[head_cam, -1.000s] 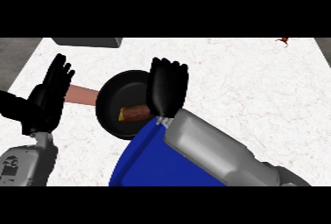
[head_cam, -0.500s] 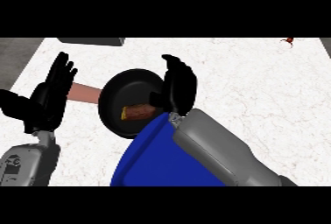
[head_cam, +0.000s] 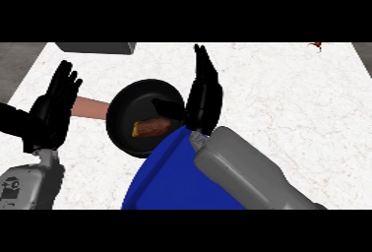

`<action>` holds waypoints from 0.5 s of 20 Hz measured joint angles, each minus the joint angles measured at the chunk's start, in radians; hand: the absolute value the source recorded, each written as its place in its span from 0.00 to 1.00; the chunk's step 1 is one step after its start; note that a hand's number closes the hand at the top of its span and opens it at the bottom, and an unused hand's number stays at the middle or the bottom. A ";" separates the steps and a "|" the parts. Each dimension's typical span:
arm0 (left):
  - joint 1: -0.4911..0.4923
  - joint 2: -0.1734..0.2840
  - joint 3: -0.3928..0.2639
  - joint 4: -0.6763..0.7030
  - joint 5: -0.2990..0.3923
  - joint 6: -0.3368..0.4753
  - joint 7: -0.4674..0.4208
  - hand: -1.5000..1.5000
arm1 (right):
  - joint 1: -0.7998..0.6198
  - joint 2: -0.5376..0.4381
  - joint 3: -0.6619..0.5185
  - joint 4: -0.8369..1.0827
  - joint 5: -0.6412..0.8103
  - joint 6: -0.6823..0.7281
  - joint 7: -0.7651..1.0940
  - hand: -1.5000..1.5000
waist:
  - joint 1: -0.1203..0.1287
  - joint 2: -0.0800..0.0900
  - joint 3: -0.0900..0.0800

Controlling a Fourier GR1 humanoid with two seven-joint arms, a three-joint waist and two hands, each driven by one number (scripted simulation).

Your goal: Pick the sweet potato from the tray and place it in the pot

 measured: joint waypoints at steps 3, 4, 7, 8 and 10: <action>0.041 0.007 0.015 -0.022 0.009 -0.009 -0.004 0.50 | 0.043 0.001 -0.001 -0.046 -0.024 -0.048 -0.027 0.00 | -0.018 -0.005 0.000; 0.038 0.005 0.015 -0.027 0.005 0.000 0.008 0.50 | 0.060 -0.001 -0.011 -0.073 -0.030 -0.053 -0.036 0.00 | -0.027 -0.006 -0.001; 0.036 0.010 0.028 -0.031 0.002 0.004 0.019 0.50 | 0.146 -0.005 -0.013 -0.178 -0.026 -0.057 -0.056 0.00 | -0.044 -0.010 -0.001; 0.030 0.014 0.038 -0.028 0.007 0.002 0.026 0.50 | 0.183 -0.009 -0.009 -0.211 -0.025 -0.057 -0.065 0.00 | -0.047 -0.010 -0.001; 0.049 0.015 0.040 -0.045 0.006 -0.004 0.025 0.50 | 0.241 -0.048 -0.017 -0.297 -0.055 -0.047 -0.083 0.00 | -0.050 -0.010 -0.001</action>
